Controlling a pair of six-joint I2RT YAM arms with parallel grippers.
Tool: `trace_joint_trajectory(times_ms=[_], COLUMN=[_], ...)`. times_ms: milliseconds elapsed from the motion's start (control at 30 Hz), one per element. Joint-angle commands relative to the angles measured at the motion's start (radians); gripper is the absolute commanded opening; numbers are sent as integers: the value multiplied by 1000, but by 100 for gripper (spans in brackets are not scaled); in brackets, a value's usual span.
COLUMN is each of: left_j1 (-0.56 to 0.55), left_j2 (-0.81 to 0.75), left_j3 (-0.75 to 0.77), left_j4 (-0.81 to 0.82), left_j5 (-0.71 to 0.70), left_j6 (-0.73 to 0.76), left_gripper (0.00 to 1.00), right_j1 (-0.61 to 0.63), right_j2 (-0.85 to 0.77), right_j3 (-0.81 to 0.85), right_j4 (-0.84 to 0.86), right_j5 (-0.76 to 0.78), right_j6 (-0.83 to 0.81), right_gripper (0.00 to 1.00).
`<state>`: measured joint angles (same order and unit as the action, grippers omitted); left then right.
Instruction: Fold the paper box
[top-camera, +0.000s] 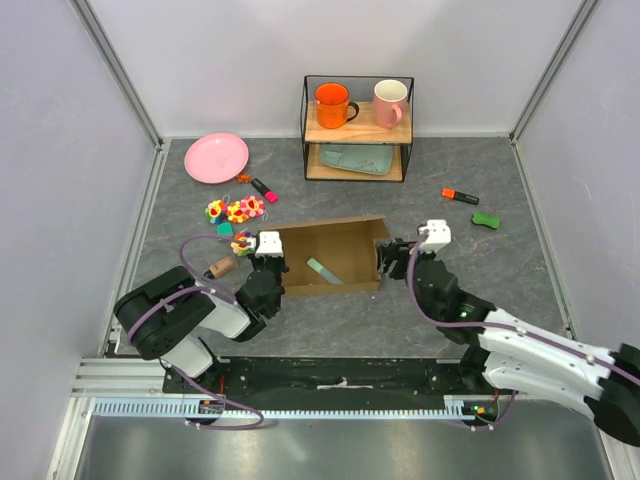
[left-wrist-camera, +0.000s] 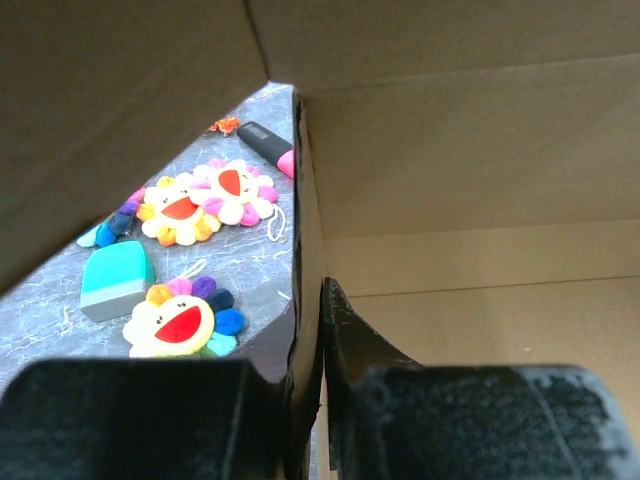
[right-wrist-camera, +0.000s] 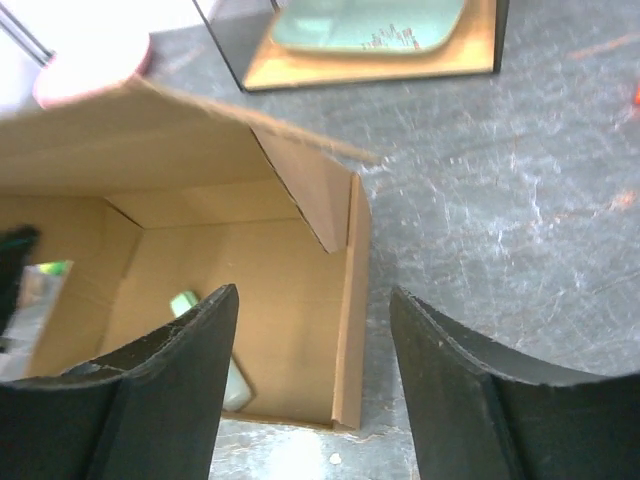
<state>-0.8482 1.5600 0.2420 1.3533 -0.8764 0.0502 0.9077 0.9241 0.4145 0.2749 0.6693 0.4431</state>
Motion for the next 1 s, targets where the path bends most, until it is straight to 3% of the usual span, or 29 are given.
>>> trace_joint_trajectory(times_ms=[0, 133, 267, 633, 733, 967], left_j1=[-2, -2, -2, -12, -28, -29], left_j2=[-31, -58, -92, -238, -303, -735], left_j3=[0, 0, 5, 5, -1, 103], left_j4=[83, 44, -8, -267, -428, -1119], left_j5=[-85, -91, -88, 2, 31, 141], left_j6=[-33, -41, -67, -186, -254, -346], left_gripper=[12, 15, 16, 19, 20, 25], right_j1=[19, 20, 20, 20, 20, 17], right_j2=[-172, -287, -294, 251, 341, 361], right_j3=[127, 219, 306, 458, 452, 382], right_j4=[-196, -233, -169, -26, -25, 7], right_j5=[-4, -45, -94, -163, -151, -100], right_j6=[-59, -139, -168, -155, -138, -127], right_gripper=[72, 75, 77, 75, 74, 75])
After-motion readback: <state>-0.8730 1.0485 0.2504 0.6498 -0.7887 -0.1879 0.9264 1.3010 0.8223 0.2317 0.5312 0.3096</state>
